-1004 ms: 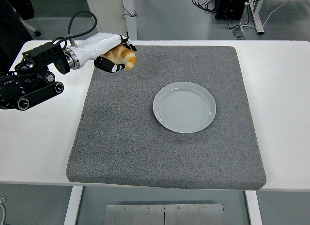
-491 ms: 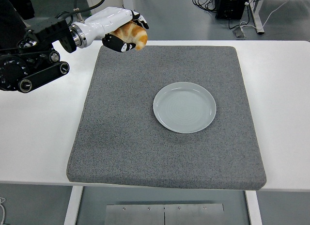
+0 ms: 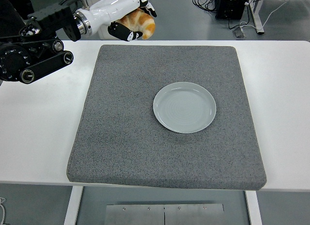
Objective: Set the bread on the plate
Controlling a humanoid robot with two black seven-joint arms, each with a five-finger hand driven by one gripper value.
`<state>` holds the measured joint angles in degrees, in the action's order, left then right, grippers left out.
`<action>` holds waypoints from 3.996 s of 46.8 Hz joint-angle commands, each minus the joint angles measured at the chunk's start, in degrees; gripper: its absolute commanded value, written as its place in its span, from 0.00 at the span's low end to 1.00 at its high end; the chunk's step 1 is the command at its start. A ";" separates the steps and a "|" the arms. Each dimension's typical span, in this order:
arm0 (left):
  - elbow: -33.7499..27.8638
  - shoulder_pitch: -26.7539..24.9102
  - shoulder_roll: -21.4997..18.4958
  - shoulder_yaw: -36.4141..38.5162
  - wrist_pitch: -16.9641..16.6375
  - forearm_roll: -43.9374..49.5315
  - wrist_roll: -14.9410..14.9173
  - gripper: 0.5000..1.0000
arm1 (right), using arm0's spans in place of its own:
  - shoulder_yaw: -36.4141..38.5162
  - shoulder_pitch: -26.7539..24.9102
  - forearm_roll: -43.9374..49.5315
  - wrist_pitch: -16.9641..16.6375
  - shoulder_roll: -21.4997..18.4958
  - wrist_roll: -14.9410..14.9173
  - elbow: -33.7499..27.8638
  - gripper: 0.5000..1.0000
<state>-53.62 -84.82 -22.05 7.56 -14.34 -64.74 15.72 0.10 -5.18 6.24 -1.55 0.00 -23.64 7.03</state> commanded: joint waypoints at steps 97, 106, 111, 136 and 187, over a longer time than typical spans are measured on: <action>0.97 13.36 15.02 4.83 -5.08 -4.69 -0.26 0.27 | 0.08 0.00 0.00 -0.03 0.00 0.00 0.00 1.00; 1.06 13.89 15.37 5.18 -5.17 -4.69 -0.26 0.27 | -0.01 0.00 0.00 0.05 0.00 0.00 0.00 1.00; 1.14 14.16 15.55 5.18 -5.17 -4.69 -0.26 0.28 | -0.01 0.00 0.00 0.05 0.00 0.00 0.00 1.00; 1.67 15.04 15.72 6.32 -5.08 -4.69 -0.26 0.30 | -0.01 0.00 0.00 0.05 0.00 0.00 0.00 1.00; 2.64 15.83 18.36 5.97 -4.64 -3.28 -0.61 0.83 | -0.01 0.00 0.00 0.05 0.00 0.00 0.00 1.00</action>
<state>-50.98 -68.96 -3.76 13.64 -18.99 -68.21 15.12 0.10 -5.18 6.24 -1.54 0.00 -23.64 7.03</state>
